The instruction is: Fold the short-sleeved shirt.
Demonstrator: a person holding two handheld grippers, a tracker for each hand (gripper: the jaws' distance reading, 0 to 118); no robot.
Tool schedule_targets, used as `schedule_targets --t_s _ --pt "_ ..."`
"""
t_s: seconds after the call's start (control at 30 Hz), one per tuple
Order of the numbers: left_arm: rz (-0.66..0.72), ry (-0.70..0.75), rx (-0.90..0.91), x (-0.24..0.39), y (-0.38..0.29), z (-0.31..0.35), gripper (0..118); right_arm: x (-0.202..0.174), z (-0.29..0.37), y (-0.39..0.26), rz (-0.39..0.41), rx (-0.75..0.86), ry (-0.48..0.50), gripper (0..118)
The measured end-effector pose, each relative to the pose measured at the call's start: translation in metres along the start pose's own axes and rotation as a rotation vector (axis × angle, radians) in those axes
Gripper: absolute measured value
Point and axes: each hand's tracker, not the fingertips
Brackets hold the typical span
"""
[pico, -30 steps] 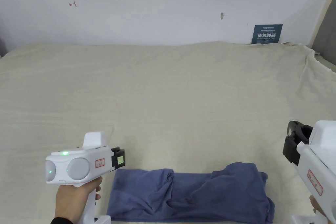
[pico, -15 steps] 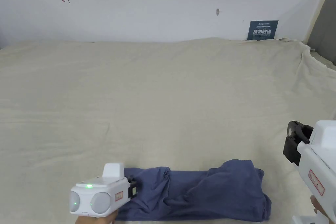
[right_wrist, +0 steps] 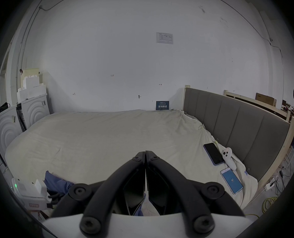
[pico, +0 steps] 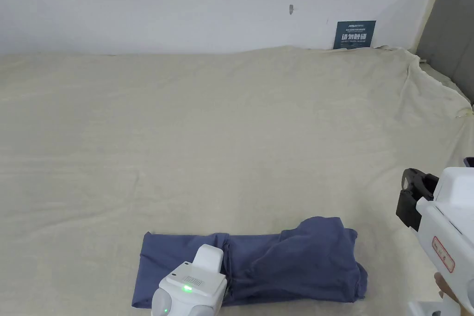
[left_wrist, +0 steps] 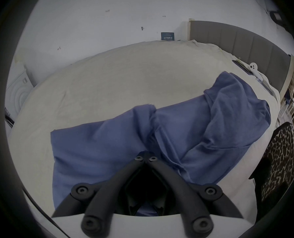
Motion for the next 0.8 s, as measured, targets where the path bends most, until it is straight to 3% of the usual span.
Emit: schedule_targets --t_s 0.17,0.43,0.67,0.8 --pt "-0.064 -0.038 0.014 0.021 0.002 0.0 0 0.005 0.001 -0.002 -0.004 -0.001 -0.008 0" --pt "-0.057 -0.033 0.037 0.013 0.016 0.013 0 0.012 -0.001 -0.004 -0.002 -0.003 -0.013 0" --pt "-0.029 0.003 0.132 -0.047 0.047 0.057 0 0.002 -0.003 0.005 0.003 0.01 -0.004 0" --pt "0.142 -0.039 0.095 -0.107 0.058 0.074 0 -0.005 -0.008 0.007 0.006 0.013 0.011 0"
